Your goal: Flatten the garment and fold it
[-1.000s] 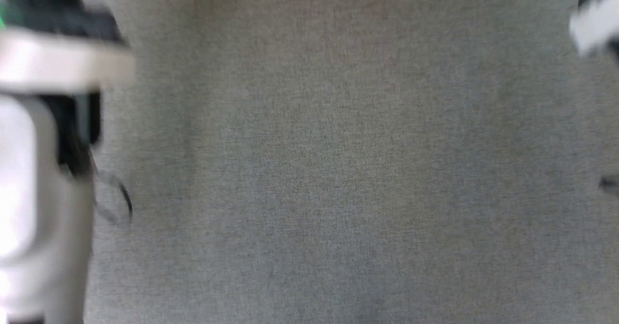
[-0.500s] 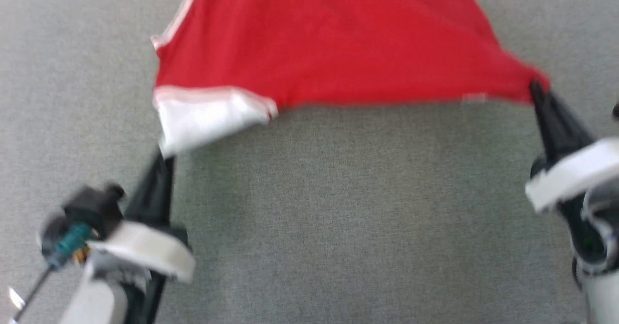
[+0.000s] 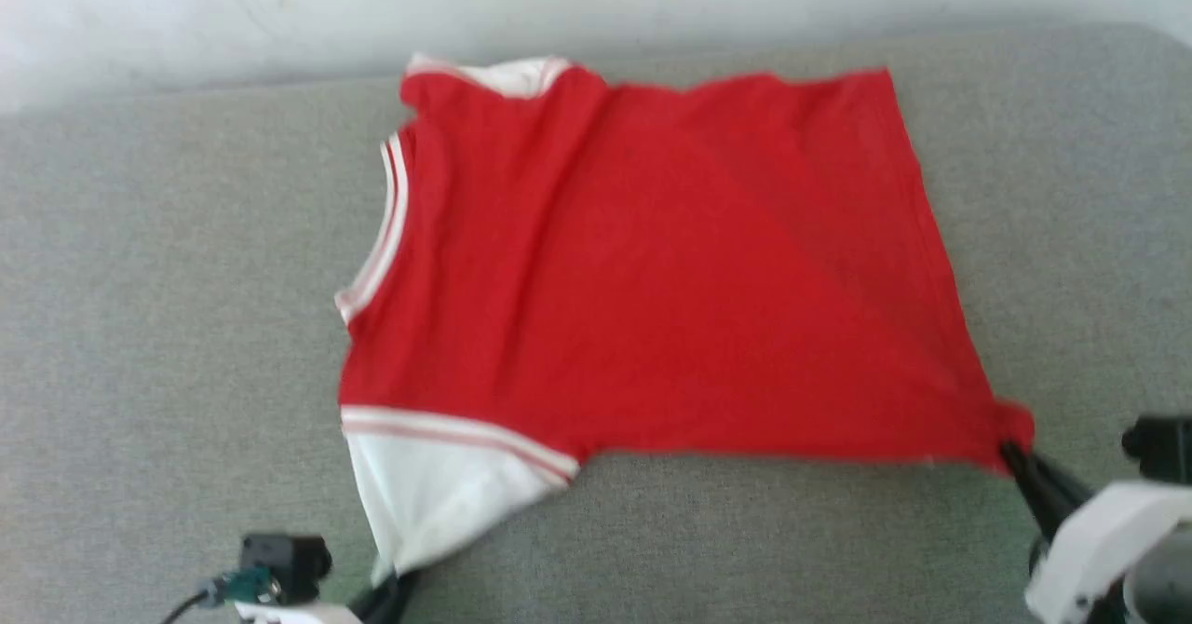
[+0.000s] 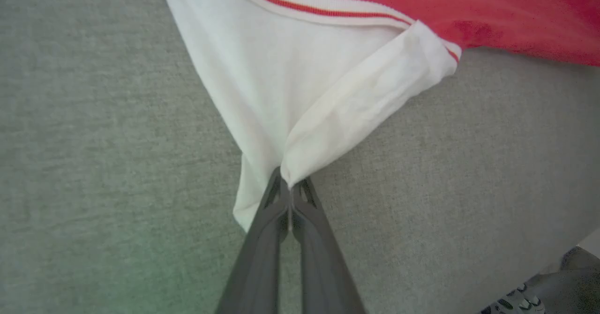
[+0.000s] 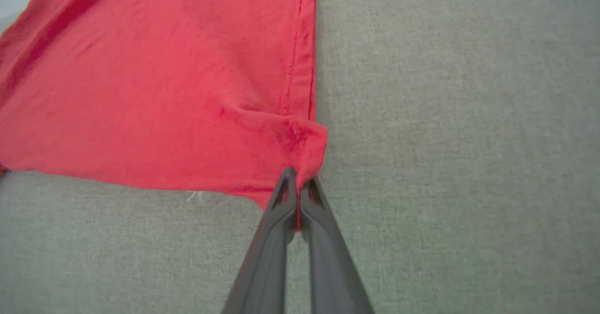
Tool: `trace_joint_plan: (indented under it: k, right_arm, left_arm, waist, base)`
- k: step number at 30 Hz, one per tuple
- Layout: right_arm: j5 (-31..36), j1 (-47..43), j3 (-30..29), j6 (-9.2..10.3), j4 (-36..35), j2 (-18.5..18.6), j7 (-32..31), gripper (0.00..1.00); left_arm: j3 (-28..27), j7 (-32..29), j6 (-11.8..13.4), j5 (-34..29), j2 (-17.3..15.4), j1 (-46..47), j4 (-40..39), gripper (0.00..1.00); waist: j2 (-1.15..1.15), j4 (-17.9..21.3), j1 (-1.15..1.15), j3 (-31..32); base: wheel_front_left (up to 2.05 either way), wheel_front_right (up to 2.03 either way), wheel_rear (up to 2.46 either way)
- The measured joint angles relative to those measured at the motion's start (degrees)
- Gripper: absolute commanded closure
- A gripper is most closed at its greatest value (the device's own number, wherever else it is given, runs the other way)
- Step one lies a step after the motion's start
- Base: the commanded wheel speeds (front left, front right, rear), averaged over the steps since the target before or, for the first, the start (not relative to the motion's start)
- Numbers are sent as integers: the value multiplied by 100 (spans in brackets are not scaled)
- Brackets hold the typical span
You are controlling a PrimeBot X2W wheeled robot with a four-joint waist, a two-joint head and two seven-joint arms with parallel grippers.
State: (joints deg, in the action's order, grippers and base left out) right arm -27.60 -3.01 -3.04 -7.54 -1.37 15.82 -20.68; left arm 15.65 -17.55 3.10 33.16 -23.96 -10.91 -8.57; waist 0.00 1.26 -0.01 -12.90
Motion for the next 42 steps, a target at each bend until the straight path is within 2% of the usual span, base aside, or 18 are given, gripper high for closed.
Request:
trace_joint_plan:
  k: [10,14,19,23,28,36,42]
  right_arm:
    - [-309,-1085,-48,0,-148,59,-1295,100]
    - [-434,-1500,-177,0,-342,-20,-1847,100]
    - [-475,-1910,-420,0,-646,-185,-2181,100]
    - [-454,-2032,-553,1,-895,-338,-2141,100]
    - [-278,-1866,-601,1,-1116,-368,-1768,100]
    - [43,-857,-412,1,-1214,-134,-1066,100]
    - [196,-82,-326,1,-1013,22,-676,100]
  left_arm:
    - [169,-1034,119,669,-99,-806,-489,100]
    - [170,-1198,210,881,-129,-1193,-768,100]
    - [125,-1201,320,989,-136,-1541,-1115,100]
    - [-18,-983,359,917,-172,-1602,-1330,100]
    - [-181,-588,318,572,-290,-1323,-1443,100]
    - [-266,34,-158,-133,-554,119,-1180,100]
    - [-124,325,-494,-442,-550,1272,-692,100]
  waist:
    - [0,-108,0,517]
    - [0,-177,0,701]
    - [0,-277,1,891]
    - [0,-338,0,1034]
    - [0,-346,0,1084]
    - [0,-257,2,684]
    - [0,-146,3,164]
  base:
    - [0,0,0]
    - [0,0,0]
    - [0,0,0]
    - [0,0,0]
    - [0,0,0]
    - [0,0,0]
    - [0,0,0]
